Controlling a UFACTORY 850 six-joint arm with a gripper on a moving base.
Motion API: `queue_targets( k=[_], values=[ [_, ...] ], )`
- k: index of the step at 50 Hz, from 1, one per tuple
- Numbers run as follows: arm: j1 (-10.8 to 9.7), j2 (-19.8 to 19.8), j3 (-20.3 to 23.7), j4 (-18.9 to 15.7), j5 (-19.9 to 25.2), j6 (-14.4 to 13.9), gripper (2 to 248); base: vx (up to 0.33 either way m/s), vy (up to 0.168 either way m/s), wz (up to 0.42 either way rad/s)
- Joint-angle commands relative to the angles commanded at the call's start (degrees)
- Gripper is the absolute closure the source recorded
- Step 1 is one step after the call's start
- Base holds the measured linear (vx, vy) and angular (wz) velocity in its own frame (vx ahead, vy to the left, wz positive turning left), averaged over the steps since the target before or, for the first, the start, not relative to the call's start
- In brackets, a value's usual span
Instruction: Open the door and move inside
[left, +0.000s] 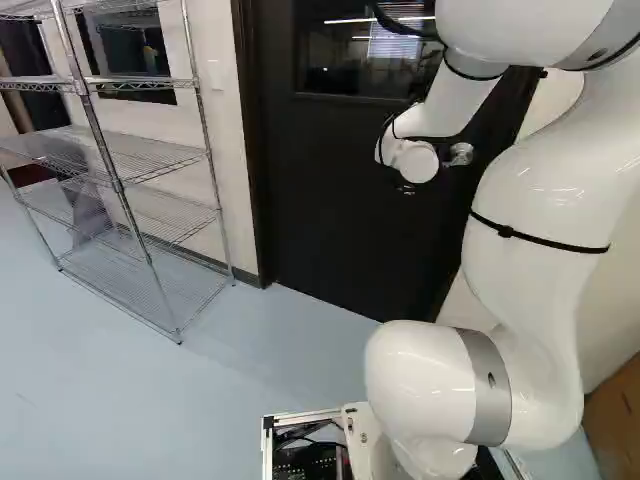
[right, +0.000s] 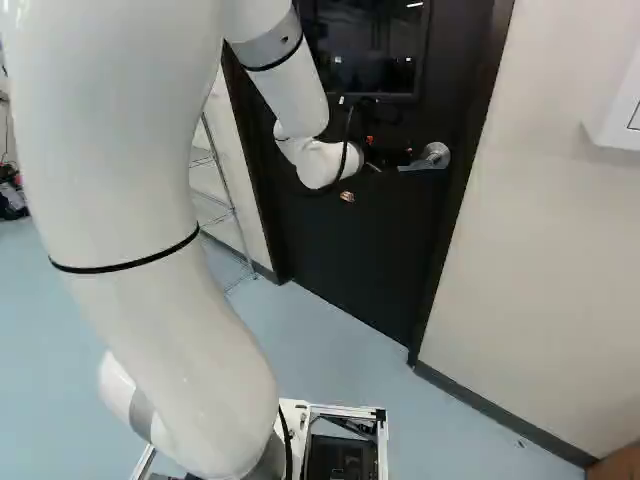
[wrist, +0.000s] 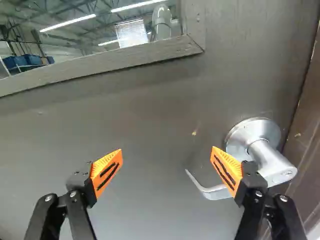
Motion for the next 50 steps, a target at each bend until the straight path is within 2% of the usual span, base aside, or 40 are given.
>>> queue_targets(
  k=[13,40,50],
  values=[
    [-0.1,-0.6,1.1,0.4,0.0,0.0,3,0.0,0.0,0.0],
    [-1.5,3.2,8.9,0.4,0.0,0.0,3,0.0,0.0,0.0],
    [-1.7,2.9,9.9,0.4,0.0,0.0,3,0.0,0.0,0.0]
  ],
)
